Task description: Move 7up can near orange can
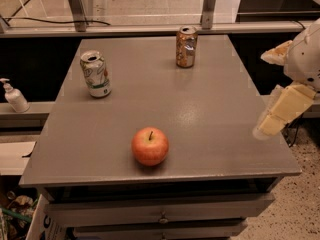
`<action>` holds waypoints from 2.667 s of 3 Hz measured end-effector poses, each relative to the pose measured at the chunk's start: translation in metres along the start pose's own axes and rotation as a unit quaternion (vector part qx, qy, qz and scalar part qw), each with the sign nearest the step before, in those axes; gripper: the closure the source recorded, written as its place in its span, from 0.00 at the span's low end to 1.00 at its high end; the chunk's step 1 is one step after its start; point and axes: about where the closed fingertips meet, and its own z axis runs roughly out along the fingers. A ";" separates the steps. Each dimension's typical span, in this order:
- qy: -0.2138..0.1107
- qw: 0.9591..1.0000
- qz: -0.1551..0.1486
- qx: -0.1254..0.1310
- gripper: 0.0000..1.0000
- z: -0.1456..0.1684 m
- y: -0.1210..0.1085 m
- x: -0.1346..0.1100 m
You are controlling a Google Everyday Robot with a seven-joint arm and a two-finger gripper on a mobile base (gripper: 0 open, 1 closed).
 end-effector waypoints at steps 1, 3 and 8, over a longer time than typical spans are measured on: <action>-0.075 0.997 0.013 -0.004 0.00 0.025 -0.005 -0.018; -0.146 0.989 0.028 -0.020 0.00 0.051 -0.007 -0.047; -0.362 0.930 0.061 -0.022 0.00 0.175 -0.031 -0.148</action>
Offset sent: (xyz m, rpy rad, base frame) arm 0.0538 0.0846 -0.0397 0.4686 -0.0472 0.0437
